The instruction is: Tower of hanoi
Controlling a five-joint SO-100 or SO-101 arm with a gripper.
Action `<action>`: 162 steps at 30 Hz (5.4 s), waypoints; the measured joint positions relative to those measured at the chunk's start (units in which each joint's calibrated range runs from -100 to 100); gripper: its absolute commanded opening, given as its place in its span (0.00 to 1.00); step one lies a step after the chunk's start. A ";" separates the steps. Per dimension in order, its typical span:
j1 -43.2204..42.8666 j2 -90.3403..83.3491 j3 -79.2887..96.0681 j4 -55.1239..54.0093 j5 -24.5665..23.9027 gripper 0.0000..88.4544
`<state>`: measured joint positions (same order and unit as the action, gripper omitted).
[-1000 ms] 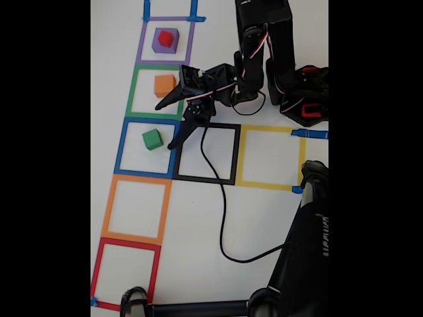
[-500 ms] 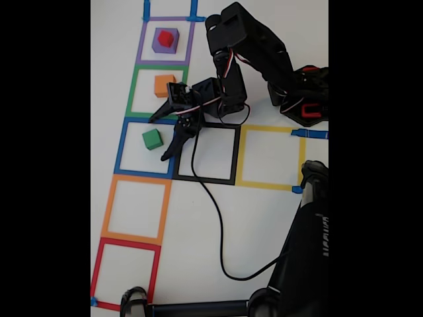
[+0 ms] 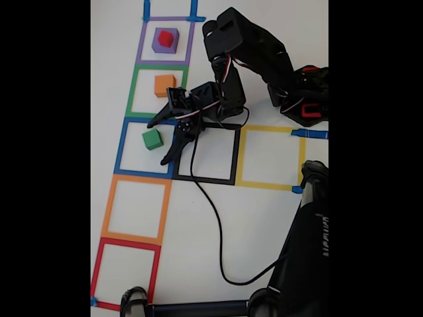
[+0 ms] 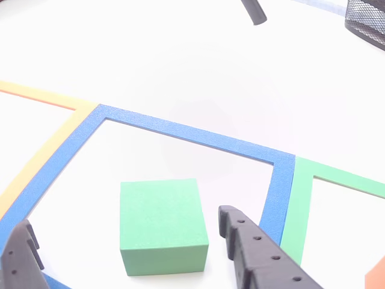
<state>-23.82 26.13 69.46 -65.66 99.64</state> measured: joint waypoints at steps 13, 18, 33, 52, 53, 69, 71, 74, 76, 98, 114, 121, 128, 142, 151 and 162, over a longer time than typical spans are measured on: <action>0.00 0.08 -1.68 0.97 0.00 0.35; 0.00 0.08 -2.48 1.69 0.00 0.33; 0.00 0.08 -2.66 4.43 0.00 0.23; -1.17 -0.08 -2.12 4.51 0.00 0.10; -1.29 -0.25 -1.86 4.51 0.00 0.10; -1.29 -31.24 2.74 31.76 0.00 0.09; -0.12 -36.56 1.77 38.21 0.36 0.08; 2.11 -44.66 0.35 49.01 0.36 0.08; 3.74 -50.99 -0.53 57.88 0.36 0.08; 18.96 -73.70 -75.79 156.63 -6.47 0.08; 34.29 -90.59 -24.61 128.82 -0.18 0.08; 35.11 -88.31 -0.35 99.31 -0.36 0.08; 34.52 -77.25 9.21 75.86 -0.36 0.08; 33.00 -58.25 17.44 47.80 -0.36 0.08; 31.83 -47.02 17.44 36.76 -0.36 0.08; 31.83 -39.26 17.35 29.67 -0.36 0.08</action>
<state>8.02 -13.13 86.81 -35.99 99.28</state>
